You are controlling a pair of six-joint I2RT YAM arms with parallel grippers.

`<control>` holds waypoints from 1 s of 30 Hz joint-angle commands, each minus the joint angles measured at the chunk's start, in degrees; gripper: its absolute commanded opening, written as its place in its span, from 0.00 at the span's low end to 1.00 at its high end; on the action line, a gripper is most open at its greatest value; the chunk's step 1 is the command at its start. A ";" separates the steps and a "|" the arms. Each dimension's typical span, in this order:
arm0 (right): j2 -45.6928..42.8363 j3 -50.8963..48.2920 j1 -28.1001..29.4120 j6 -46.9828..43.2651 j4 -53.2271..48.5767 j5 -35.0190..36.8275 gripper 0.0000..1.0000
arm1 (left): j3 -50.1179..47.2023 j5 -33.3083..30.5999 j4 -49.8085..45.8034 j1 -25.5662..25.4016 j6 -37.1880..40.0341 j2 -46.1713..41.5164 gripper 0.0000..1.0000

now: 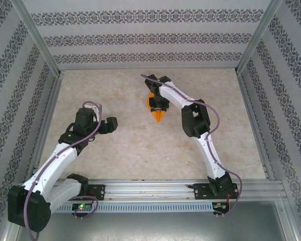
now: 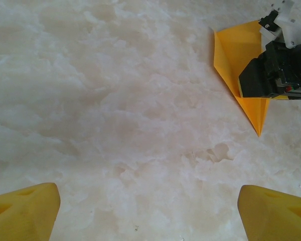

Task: Fold a paper plane with a square sheet of paper (fold left side to right side)
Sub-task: Place the paper plane at the center of the table.

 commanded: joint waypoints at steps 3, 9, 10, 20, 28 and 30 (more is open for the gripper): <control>-1.67 -2.32 -0.12 0.65 -0.12 0.31 0.39 | 2.61 -0.97 -1.90 0.91 0.95 -0.89 0.92; -3.81 -2.65 -0.09 0.56 -0.11 0.33 0.38 | 3.01 -0.89 -2.34 0.91 1.22 -0.77 0.92; -4.12 -2.74 -0.04 0.44 -0.11 0.29 0.38 | 2.99 -0.89 -2.38 0.91 1.22 -0.88 0.92; -6.15 -2.81 0.53 -0.20 -0.46 0.60 0.38 | 2.70 -0.97 -2.52 0.92 0.95 -1.54 0.92; -7.89 -3.19 0.88 -0.53 -1.33 1.45 0.39 | 2.75 -0.27 -2.23 0.98 0.52 -1.64 0.92; -9.00 -3.55 1.05 -0.66 -1.56 1.76 0.39 | 2.89 -0.27 -2.19 1.02 0.43 -1.62 0.92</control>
